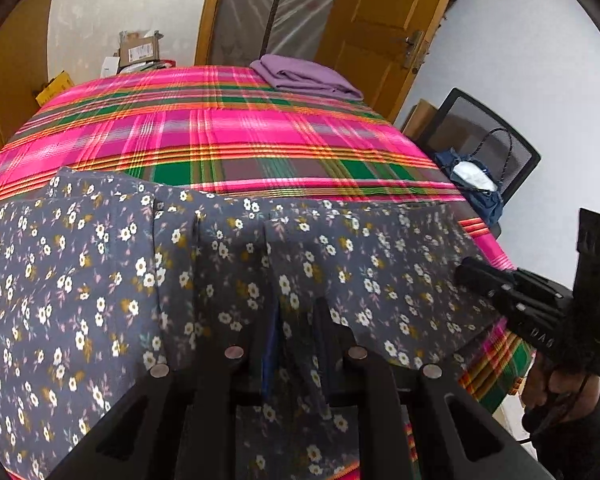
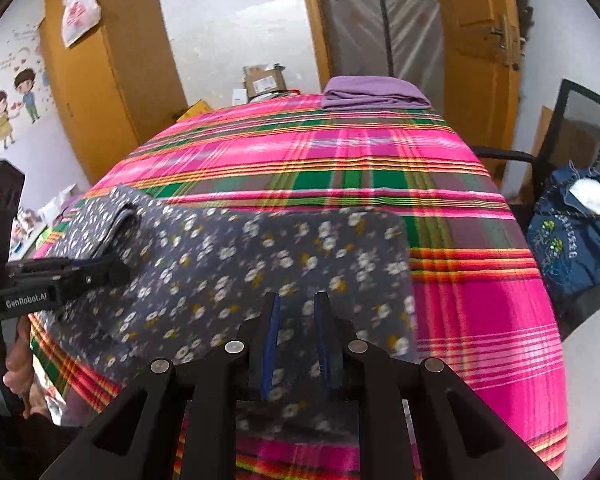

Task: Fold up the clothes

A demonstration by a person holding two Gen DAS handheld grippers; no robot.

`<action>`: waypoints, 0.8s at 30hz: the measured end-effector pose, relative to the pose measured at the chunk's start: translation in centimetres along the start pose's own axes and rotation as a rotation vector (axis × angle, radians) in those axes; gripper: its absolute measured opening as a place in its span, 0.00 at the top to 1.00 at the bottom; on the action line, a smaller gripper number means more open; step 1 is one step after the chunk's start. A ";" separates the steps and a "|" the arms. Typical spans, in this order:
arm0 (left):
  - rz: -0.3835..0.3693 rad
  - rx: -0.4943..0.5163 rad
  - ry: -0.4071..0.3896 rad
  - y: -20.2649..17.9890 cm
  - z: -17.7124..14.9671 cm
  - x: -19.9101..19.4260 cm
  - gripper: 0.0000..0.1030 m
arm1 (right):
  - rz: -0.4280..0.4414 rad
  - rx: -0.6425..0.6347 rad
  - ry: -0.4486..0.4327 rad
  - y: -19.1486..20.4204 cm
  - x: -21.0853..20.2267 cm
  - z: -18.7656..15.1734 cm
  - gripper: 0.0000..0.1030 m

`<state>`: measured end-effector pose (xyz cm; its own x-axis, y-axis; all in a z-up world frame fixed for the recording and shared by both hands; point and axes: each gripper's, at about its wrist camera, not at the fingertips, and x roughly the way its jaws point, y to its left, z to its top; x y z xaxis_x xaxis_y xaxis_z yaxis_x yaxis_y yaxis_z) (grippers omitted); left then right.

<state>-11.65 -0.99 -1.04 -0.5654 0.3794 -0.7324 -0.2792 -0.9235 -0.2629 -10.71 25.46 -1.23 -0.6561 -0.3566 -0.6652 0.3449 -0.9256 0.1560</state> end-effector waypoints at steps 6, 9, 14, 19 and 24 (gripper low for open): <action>-0.034 0.026 -0.011 -0.2 -1.2 -0.8 0.84 | 0.040 -0.077 -0.002 2.4 0.0 -0.7 0.83; -0.054 0.020 -0.002 0.0 -1.7 -0.9 0.84 | 0.036 -0.078 -0.001 2.6 0.1 -0.8 0.83; -0.101 0.012 -0.055 0.4 -2.1 -2.5 0.84 | 0.051 -0.072 -0.022 2.7 -0.5 -0.6 0.83; -0.114 0.024 -0.061 0.3 -2.4 -2.8 0.84 | 0.073 -0.095 -0.024 3.6 -0.4 -0.5 0.83; -0.116 0.038 -0.015 0.2 -2.8 -1.7 0.84 | 0.071 -0.094 0.004 3.8 0.4 -0.8 0.83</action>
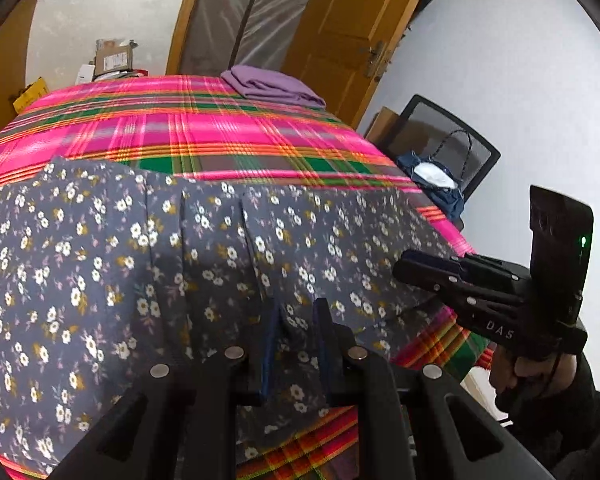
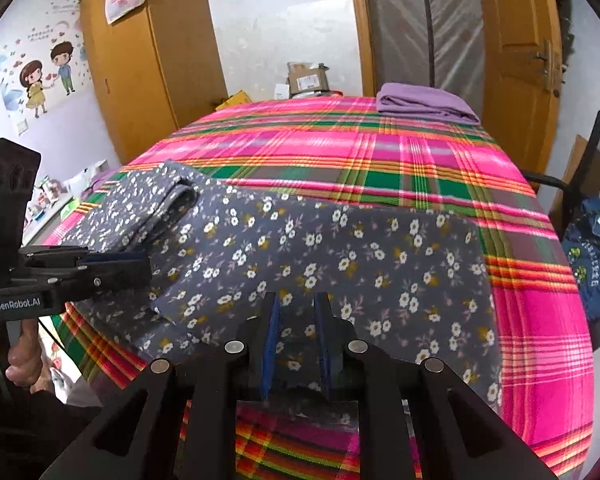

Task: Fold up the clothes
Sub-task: 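Grasp the folded garment edge with the right gripper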

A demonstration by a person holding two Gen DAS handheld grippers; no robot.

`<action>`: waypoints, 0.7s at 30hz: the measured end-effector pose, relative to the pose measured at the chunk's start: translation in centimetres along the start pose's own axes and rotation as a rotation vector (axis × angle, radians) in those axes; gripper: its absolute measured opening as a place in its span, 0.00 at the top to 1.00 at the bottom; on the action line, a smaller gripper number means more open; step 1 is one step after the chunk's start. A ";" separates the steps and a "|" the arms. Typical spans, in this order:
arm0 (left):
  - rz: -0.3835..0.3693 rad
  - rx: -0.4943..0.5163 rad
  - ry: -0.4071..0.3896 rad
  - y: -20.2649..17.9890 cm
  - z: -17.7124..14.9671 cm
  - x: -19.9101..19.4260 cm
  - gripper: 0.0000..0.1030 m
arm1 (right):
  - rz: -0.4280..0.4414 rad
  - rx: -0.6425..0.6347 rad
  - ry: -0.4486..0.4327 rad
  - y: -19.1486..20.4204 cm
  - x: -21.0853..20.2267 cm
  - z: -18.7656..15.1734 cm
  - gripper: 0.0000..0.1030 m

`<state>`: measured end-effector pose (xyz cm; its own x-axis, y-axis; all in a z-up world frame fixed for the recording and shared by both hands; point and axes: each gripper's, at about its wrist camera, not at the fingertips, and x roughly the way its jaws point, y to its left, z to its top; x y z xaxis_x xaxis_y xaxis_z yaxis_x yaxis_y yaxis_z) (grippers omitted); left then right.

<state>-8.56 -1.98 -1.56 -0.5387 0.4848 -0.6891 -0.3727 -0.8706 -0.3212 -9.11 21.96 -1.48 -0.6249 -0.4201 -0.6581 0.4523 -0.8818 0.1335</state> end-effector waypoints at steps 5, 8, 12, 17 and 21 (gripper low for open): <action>0.002 0.005 0.011 0.3 -0.1 0.0 0.84 | -0.024 0.040 -0.021 -1.4 -1.1 0.1 0.83; -0.005 0.009 -0.013 0.3 0.0 -0.7 0.84 | -0.051 0.114 -0.048 -3.9 -2.8 0.2 0.82; -0.017 0.011 -0.033 0.3 0.3 -1.1 0.84 | -0.068 0.269 -0.074 -8.0 -4.6 -0.4 0.68; -0.019 0.026 -0.021 -0.1 0.3 -0.7 0.84 | 0.018 0.451 -0.053 -12.0 -5.2 -2.0 0.64; -0.016 0.029 -0.021 -0.2 0.3 -0.6 0.84 | 0.094 0.540 -0.031 -13.4 -4.7 -3.1 0.58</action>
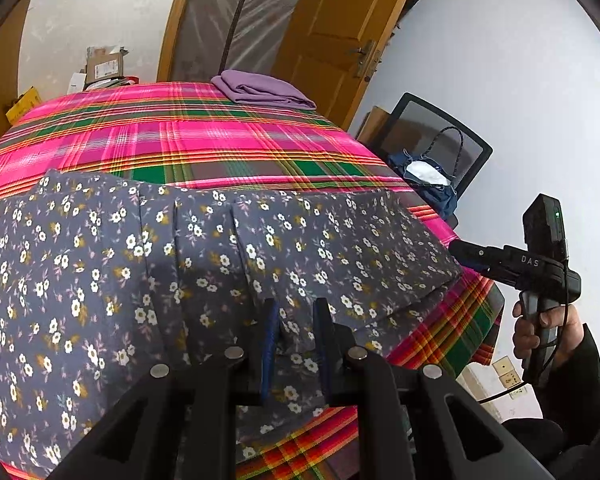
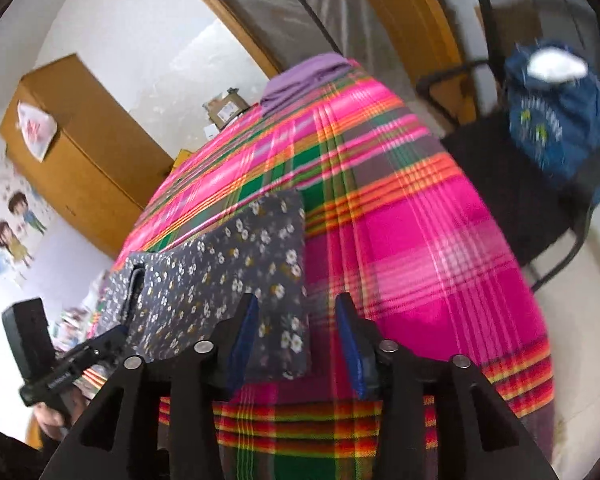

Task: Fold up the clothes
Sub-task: 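Grasp the folded garment edge with the right gripper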

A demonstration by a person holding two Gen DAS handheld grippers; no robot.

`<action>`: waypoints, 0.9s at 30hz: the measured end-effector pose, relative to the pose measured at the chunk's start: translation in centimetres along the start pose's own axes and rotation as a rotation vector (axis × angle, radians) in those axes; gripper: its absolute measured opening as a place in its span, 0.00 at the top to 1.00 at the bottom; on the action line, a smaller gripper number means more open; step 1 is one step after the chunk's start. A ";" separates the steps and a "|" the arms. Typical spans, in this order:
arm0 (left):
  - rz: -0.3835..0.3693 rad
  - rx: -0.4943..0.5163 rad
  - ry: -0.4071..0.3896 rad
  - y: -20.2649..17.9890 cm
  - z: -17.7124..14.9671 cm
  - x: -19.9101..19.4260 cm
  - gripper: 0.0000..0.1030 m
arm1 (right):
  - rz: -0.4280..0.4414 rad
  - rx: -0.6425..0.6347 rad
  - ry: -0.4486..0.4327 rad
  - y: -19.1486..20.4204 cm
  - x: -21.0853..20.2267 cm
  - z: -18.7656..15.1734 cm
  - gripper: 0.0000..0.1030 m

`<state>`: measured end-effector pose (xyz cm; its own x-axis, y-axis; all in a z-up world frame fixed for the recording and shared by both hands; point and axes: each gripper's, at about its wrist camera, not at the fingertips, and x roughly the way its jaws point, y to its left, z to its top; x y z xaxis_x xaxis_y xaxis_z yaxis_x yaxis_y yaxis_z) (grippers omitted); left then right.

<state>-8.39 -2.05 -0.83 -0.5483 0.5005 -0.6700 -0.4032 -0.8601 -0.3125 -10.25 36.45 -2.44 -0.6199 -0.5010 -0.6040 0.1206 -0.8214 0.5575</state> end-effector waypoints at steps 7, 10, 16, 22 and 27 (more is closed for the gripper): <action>-0.005 0.001 0.000 -0.1 0.1 0.2 0.84 | 0.034 -0.024 0.048 0.5 0.1 0.1 0.56; -0.008 0.001 0.000 -0.1 0.1 0.3 0.84 | 0.024 -0.088 0.100 1.6 0.5 0.0 0.55; -0.015 0.000 0.001 -0.2 0.2 0.4 0.84 | 0.074 -0.106 0.205 1.8 0.8 -0.1 0.55; -0.022 -0.004 0.000 0.0 0.1 0.5 0.84 | 0.178 0.065 0.194 -0.3 0.6 0.2 0.55; -0.025 -0.003 -0.001 0.0 0.0 0.5 0.84 | 0.159 0.101 0.148 -0.5 1.1 0.5 0.58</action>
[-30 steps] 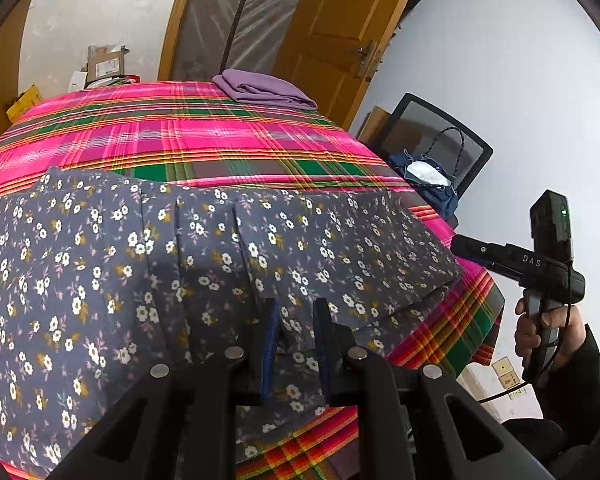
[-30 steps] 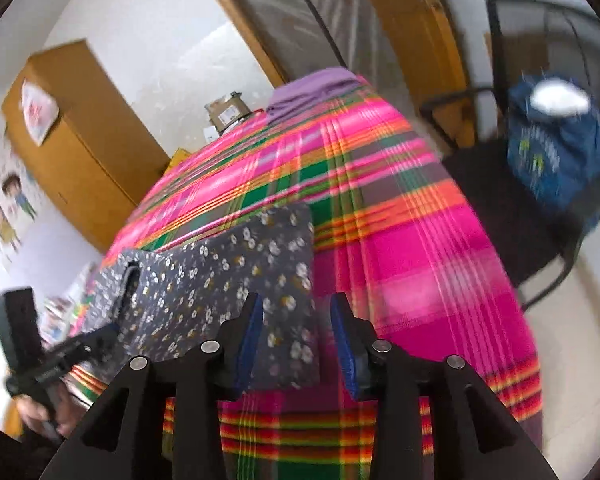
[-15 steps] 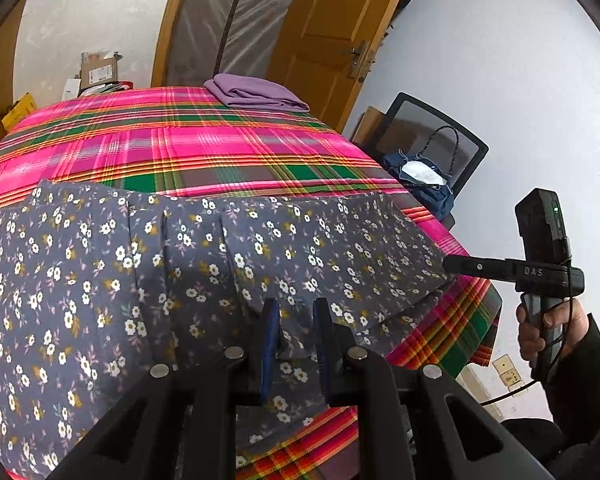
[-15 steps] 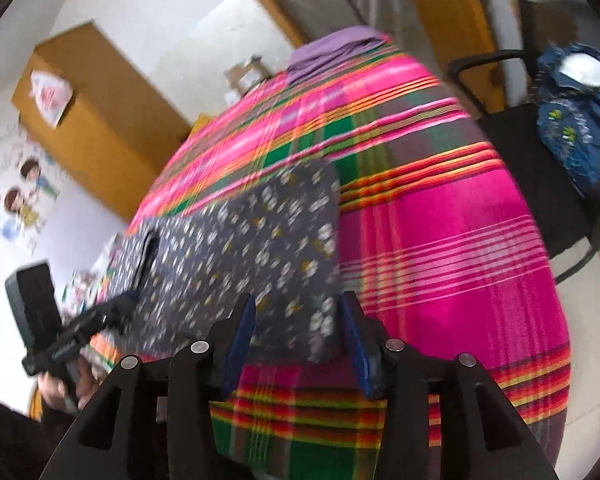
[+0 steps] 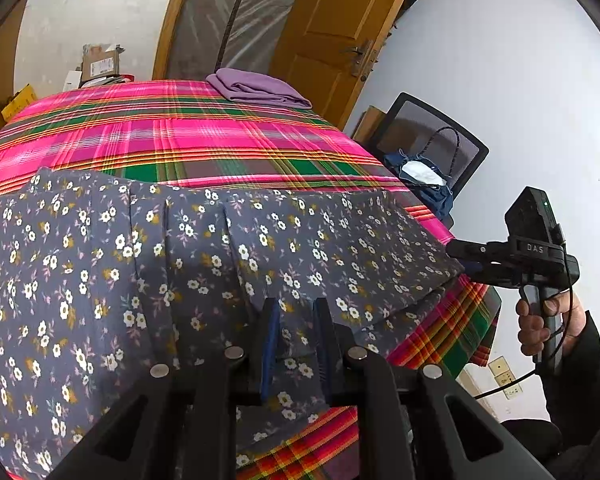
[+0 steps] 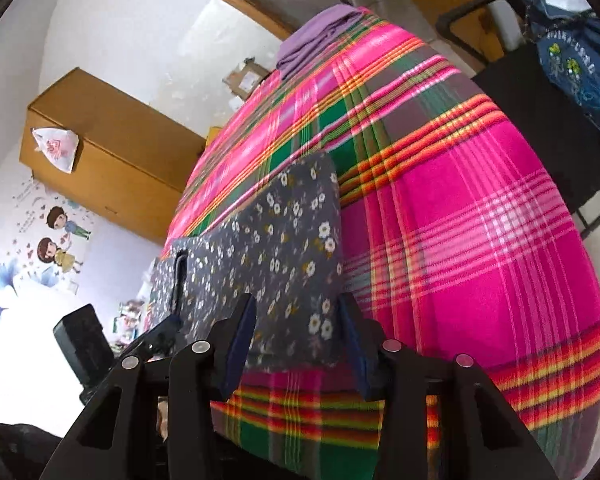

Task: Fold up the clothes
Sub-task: 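Grasp the folded garment edge with the right gripper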

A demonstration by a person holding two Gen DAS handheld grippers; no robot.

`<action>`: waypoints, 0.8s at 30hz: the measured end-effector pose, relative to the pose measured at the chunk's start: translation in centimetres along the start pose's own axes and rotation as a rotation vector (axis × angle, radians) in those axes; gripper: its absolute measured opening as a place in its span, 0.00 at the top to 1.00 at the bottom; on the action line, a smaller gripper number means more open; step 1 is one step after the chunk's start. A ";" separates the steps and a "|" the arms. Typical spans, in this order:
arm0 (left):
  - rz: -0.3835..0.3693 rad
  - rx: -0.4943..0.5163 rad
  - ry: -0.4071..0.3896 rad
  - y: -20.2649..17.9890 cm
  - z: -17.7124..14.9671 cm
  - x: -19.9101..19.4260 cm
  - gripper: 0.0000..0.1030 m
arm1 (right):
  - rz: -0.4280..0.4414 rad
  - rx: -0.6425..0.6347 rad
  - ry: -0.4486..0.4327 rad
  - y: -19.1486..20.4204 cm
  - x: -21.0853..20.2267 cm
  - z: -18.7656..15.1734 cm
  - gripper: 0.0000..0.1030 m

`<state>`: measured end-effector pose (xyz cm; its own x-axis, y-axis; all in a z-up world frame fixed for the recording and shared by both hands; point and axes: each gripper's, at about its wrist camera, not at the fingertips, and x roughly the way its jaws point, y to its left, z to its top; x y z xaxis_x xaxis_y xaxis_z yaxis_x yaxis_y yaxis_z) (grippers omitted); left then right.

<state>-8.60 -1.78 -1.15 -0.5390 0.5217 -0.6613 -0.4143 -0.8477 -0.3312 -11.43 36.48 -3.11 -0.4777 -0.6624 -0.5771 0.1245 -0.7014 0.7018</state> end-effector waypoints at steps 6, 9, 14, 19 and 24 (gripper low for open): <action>-0.003 -0.006 -0.002 0.1 0.0 -0.1 0.84 | -0.056 -0.015 -0.011 0.3 0.6 -0.2 0.82; -0.003 -0.005 -0.002 0.0 -0.1 0.0 0.84 | -0.057 -0.020 -0.016 0.4 0.7 -0.3 0.83; -0.005 -0.007 0.005 -0.1 -0.1 0.3 0.84 | -0.019 -0.009 -0.025 -0.1 0.9 0.1 0.80; -0.004 -0.008 0.007 -0.1 -0.2 0.4 0.84 | -0.015 -0.050 -0.033 0.2 1.6 0.6 0.80; -0.003 -0.015 0.007 0.0 -0.1 0.3 0.84 | -0.010 -0.051 -0.035 0.3 1.8 0.6 0.87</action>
<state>-8.67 -1.63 -1.46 -0.5327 0.5236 -0.6648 -0.4052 -0.8475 -0.3428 -12.81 35.23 -3.71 -0.5093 -0.6463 -0.5682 0.1636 -0.7209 0.6734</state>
